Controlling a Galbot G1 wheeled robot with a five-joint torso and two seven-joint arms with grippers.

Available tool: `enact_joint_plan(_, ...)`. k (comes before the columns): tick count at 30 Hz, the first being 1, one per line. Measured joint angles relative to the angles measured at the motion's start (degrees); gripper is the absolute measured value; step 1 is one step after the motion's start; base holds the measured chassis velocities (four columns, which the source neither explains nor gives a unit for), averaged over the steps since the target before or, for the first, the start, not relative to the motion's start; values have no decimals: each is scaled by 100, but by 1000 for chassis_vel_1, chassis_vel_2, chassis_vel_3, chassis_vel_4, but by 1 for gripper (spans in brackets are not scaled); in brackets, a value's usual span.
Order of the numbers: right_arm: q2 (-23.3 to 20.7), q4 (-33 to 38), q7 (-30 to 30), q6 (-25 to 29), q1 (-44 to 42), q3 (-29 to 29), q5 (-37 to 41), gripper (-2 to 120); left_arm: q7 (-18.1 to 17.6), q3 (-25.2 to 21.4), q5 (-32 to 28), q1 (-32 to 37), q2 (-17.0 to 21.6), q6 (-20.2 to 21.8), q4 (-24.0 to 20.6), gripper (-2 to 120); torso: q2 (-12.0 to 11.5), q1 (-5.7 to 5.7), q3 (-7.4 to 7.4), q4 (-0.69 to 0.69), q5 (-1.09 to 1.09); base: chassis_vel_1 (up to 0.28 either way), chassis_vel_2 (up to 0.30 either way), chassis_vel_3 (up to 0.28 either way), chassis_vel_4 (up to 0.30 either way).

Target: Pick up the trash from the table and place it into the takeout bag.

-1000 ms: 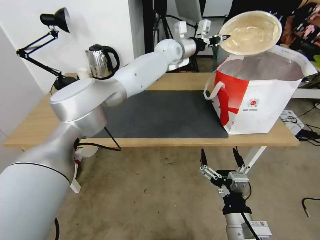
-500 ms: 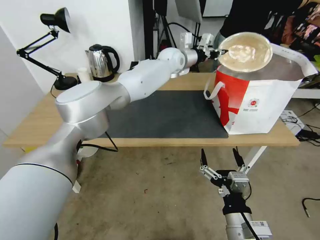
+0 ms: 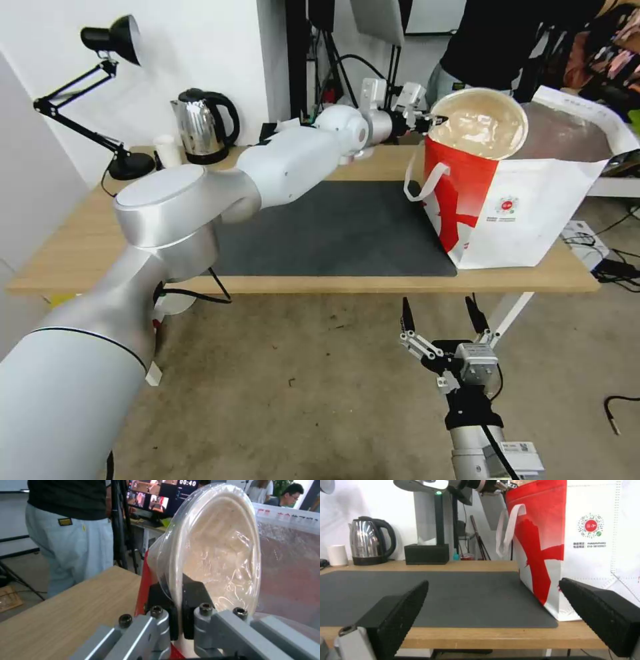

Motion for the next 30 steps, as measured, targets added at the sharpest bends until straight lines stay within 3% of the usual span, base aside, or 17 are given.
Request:
enact_joint_plan(12,0,0,0,0,0,0,0,100,164,37,84,-18,19,46,-23,2,0,0,0,0,0,0,0,0,0)
enact_joint_plan(16,0,0,0,0,0,0,0,100,195,22,101,-40,41,121,-60,12,0,0,0,0,0,0,0,0,0)
enact_joint_plan(18,0,0,0,0,0,0,0,100,216,19,106,-54,70,147,-92,26,0,0,0,0,0,0,0,0,0)
enact_joint_plan(23,0,0,0,0,0,0,0,100,224,64,18,-108,199,199,-260,39,0,0,0,0,0,0,0,0,0)
enact_joint_plan(30,0,0,0,0,0,0,0,100,177,133,-194,-237,272,205,-370,68,0,0,0,0,0,0,0,0,0)
